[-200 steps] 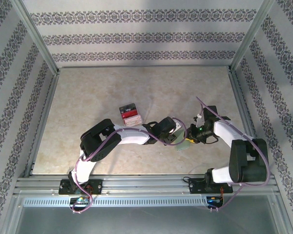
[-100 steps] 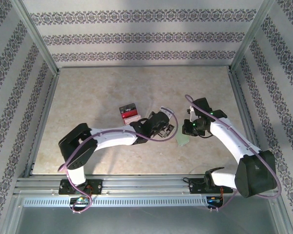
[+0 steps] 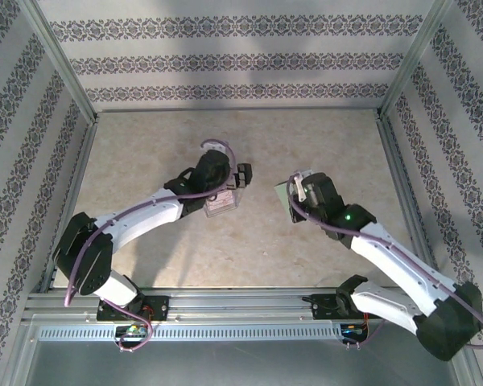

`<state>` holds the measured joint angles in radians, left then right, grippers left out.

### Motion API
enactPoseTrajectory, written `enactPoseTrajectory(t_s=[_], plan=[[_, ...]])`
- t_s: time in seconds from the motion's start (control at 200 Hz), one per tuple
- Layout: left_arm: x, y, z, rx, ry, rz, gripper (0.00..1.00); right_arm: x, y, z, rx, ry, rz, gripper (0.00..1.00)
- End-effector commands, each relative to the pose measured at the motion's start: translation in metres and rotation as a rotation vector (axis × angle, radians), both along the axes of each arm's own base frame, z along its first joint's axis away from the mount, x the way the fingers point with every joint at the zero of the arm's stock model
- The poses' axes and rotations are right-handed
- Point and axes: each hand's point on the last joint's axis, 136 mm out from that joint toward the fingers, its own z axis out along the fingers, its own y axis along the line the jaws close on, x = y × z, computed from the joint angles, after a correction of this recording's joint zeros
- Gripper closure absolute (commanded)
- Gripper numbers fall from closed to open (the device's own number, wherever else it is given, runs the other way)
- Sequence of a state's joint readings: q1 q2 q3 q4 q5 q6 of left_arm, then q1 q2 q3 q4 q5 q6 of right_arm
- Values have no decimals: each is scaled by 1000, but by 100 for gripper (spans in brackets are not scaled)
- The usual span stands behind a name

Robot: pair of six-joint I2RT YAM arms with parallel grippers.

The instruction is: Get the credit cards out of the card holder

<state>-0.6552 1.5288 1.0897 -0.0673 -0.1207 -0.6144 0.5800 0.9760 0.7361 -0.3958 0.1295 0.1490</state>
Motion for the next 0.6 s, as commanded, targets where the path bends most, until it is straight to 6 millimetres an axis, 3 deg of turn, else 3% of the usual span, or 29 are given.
enactPoseTrajectory(t_s=[0.0, 0.195, 0.425, 0.6], plan=[[-7, -2, 11, -249, 174, 15, 1, 23, 19, 46, 29, -352, 96, 100], [-6, -13, 30, -397, 271, -21, 0, 17, 45, 77, 16, -648, 269, 100], [-3, -28, 51, -477, 347, -104, 1, 13, 65, 88, -139, -852, 418, 100], [-4, -41, 53, -532, 415, -169, 0, 16, 71, 97, -185, -909, 444, 100]])
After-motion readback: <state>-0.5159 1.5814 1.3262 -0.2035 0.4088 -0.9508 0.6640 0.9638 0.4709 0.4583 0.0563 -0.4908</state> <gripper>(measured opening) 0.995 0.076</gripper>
